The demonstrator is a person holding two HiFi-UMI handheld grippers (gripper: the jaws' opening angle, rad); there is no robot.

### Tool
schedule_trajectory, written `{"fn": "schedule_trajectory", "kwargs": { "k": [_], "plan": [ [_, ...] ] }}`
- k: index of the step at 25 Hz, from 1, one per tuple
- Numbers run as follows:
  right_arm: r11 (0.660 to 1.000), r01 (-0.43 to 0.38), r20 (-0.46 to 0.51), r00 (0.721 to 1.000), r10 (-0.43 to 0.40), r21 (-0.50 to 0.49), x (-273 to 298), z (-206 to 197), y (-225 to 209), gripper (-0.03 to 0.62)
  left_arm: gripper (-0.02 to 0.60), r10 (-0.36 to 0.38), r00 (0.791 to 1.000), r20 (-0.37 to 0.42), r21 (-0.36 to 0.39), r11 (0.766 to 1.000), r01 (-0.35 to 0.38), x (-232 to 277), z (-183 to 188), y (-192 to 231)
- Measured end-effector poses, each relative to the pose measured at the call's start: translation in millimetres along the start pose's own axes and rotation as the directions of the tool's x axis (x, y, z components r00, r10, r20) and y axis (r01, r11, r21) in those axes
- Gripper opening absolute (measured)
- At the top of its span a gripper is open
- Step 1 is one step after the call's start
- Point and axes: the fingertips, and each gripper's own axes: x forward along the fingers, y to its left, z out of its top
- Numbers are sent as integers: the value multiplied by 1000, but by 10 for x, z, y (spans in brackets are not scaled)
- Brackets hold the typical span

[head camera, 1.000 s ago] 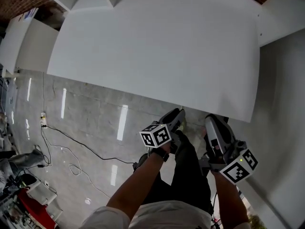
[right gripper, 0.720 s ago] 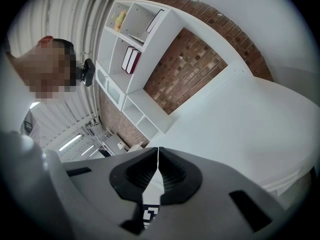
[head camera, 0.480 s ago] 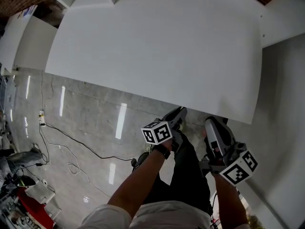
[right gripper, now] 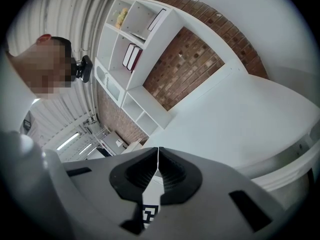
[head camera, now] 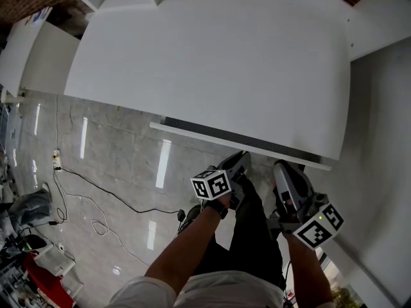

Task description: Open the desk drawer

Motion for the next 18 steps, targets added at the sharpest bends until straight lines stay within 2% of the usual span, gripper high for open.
{"fn": "schedule_trajectory", "kwargs": {
  "k": [18],
  "plan": [
    [999,45,41,998,-46,15,-471,-598,482,18,78,-9,995,-102,7,1000,10,-818,-764,76]
  ]
}}
